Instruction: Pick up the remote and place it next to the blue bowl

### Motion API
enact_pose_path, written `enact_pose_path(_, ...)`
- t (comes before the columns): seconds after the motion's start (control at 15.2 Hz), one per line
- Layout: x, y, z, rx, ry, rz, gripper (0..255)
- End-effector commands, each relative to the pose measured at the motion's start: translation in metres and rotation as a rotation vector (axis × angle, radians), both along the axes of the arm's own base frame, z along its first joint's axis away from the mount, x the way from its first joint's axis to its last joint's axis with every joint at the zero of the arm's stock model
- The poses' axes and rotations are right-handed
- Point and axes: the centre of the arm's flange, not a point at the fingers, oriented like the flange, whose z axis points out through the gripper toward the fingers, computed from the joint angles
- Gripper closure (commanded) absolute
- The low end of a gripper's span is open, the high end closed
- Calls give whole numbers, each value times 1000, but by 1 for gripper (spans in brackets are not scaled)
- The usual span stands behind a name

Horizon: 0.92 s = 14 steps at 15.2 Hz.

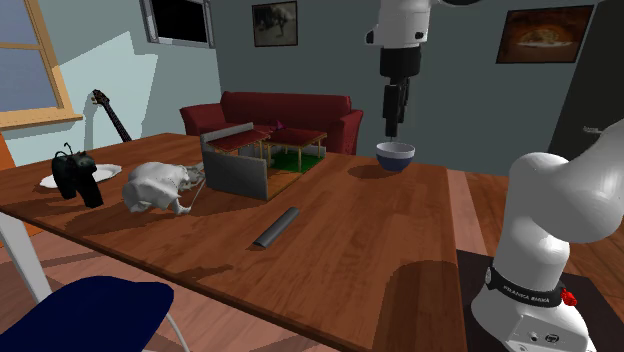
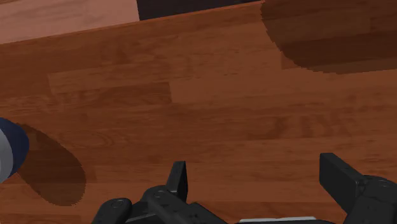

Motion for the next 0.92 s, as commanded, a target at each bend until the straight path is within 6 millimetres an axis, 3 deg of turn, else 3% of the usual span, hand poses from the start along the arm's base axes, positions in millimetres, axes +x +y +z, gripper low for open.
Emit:
enact_pose_path(0.0,0,0,0,0,0,0,0)
enact_pose_path(0.46,68,-40,-50,45,36,361,0)
enact_pose_path(0.86,132,-52,-96,83,67,670,0)
